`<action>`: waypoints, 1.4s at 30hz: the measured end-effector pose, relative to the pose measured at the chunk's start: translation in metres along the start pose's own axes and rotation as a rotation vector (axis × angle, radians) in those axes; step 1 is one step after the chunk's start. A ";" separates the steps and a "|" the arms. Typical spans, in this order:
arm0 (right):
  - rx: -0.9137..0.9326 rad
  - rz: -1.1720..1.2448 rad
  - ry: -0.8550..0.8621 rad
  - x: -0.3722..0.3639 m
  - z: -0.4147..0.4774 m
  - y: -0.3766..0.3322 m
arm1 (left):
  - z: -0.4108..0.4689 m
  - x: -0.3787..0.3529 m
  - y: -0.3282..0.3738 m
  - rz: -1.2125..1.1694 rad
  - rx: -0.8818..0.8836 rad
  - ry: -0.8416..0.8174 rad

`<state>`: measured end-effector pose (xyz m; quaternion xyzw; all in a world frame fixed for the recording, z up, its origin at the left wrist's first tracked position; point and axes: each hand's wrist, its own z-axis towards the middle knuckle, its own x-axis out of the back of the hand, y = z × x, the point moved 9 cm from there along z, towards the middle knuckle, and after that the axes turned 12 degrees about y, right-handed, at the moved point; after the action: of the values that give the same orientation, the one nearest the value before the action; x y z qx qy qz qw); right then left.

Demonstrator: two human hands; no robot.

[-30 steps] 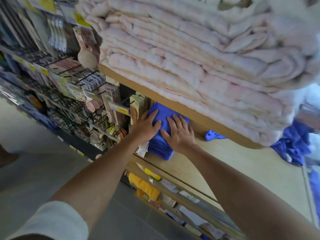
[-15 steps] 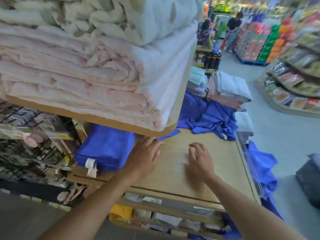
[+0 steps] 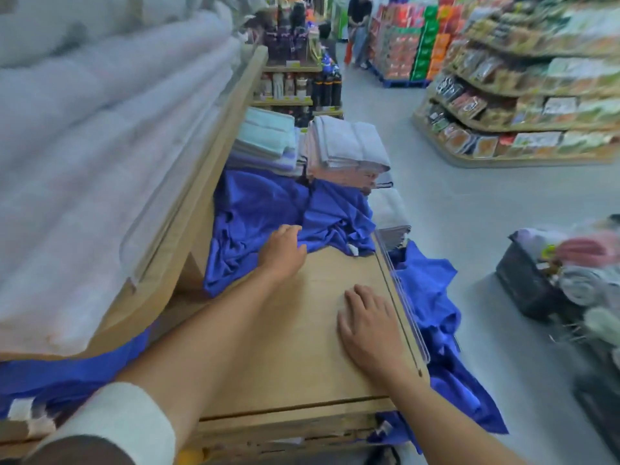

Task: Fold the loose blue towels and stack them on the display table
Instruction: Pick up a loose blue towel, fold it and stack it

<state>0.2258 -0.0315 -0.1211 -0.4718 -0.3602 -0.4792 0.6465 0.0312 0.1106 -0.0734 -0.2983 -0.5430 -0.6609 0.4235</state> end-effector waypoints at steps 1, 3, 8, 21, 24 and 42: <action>-0.004 0.003 0.002 -0.002 0.000 0.001 | 0.012 -0.004 0.004 -0.033 0.026 0.005; -0.010 0.004 0.002 -0.005 0.000 0.003 | 0.034 -0.011 0.012 -0.122 0.094 0.015; -0.031 -0.005 0.005 -0.010 0.001 0.008 | 0.065 -0.030 0.013 -0.264 0.267 0.047; -0.033 0.024 0.013 0.001 0.002 0.004 | 0.046 0.083 0.038 -0.683 0.100 0.385; -0.030 0.046 0.033 0.006 0.003 0.003 | 0.003 0.141 0.037 -1.031 0.029 0.446; 0.069 0.110 0.035 0.010 -0.002 -0.011 | -0.203 0.047 -0.073 -0.063 -0.266 0.098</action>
<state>0.2185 -0.0377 -0.1094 -0.4598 -0.3389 -0.4382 0.6941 -0.0417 -0.0934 -0.1142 -0.3022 -0.4384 -0.7537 0.3852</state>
